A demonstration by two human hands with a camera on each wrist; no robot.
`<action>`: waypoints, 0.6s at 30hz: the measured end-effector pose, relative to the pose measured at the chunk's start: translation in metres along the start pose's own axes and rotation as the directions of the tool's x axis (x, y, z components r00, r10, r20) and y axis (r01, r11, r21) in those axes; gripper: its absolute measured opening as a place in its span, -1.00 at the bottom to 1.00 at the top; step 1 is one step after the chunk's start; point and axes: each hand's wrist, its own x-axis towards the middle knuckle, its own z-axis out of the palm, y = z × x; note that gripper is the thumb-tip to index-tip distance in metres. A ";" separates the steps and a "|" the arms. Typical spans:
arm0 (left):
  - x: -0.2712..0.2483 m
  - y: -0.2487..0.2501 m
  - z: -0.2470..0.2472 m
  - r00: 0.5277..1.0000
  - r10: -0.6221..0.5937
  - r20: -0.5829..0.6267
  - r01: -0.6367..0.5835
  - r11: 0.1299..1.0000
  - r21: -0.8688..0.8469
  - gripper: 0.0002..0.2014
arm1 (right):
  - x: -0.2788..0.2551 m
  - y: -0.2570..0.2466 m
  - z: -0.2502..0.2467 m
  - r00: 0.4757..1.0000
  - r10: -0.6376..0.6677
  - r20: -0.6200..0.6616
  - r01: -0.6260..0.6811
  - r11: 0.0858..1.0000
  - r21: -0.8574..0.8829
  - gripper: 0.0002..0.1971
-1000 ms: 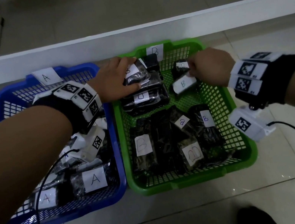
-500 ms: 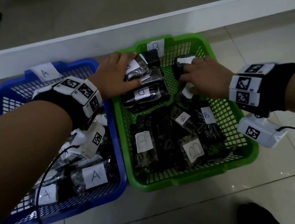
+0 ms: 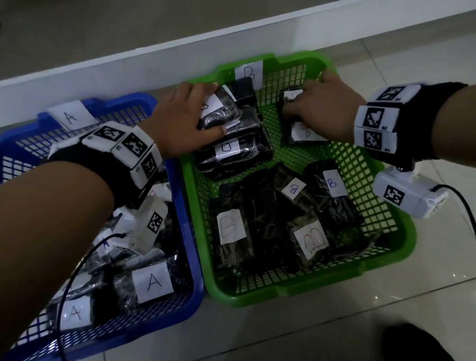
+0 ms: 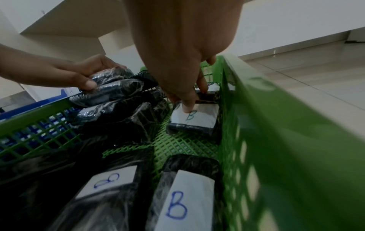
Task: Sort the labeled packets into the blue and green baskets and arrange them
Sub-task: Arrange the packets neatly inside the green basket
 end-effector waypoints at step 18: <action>-0.002 0.001 -0.002 1.000 -0.001 -0.002 0.001 1.000 -0.016 0.02 | -0.053 -0.039 -0.018 0.885 -0.197 0.421 0.226 0.974 -0.019 -0.83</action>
